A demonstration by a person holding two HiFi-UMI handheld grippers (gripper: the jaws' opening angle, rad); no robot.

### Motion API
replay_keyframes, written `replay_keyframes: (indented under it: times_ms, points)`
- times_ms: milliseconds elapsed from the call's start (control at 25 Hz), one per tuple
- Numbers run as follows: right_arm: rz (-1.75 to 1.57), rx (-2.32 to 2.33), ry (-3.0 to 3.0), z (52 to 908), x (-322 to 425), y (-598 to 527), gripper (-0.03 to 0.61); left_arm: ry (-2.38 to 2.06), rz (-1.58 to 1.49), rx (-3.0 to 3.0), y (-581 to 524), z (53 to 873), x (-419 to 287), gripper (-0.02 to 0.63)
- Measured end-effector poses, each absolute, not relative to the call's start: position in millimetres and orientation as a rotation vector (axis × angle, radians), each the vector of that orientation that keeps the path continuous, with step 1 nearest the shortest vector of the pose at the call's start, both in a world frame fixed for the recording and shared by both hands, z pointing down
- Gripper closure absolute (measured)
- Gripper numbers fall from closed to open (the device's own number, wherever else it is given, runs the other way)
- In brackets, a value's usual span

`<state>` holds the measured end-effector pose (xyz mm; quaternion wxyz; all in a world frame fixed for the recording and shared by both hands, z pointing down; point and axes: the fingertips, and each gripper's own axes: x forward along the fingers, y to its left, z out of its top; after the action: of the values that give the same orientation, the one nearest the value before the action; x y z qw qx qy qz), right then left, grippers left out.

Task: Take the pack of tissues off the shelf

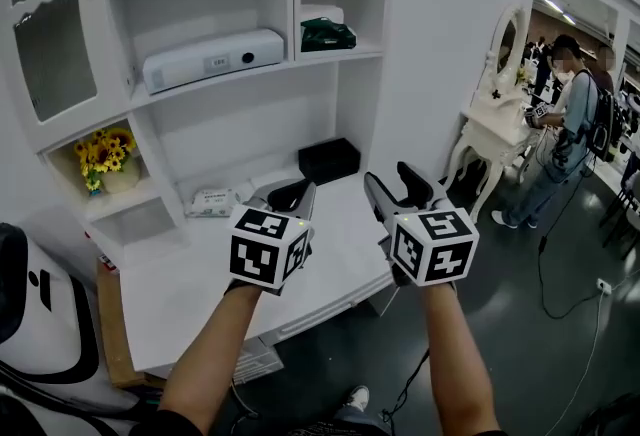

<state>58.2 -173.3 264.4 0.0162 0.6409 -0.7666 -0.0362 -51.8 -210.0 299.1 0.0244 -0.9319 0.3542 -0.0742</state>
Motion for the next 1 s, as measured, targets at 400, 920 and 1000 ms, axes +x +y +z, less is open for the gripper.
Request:
replay_keyframes:
  times_ms: [400,920,1000]
  points:
    - [-0.116,1.861,-2.496,255,120,-239,0.295,1.234,-0.26,-2.82,-267,291,4,0.607]
    - [-0.145,1.677,-2.642,240,145,-298,0.293,1.451,-0.302,-2.714,-310,287,18,0.607]
    - [-0.147,1.649,-2.663,237,141,-305,0.293,1.478,-0.295,-2.706,-314,285,15,0.607]
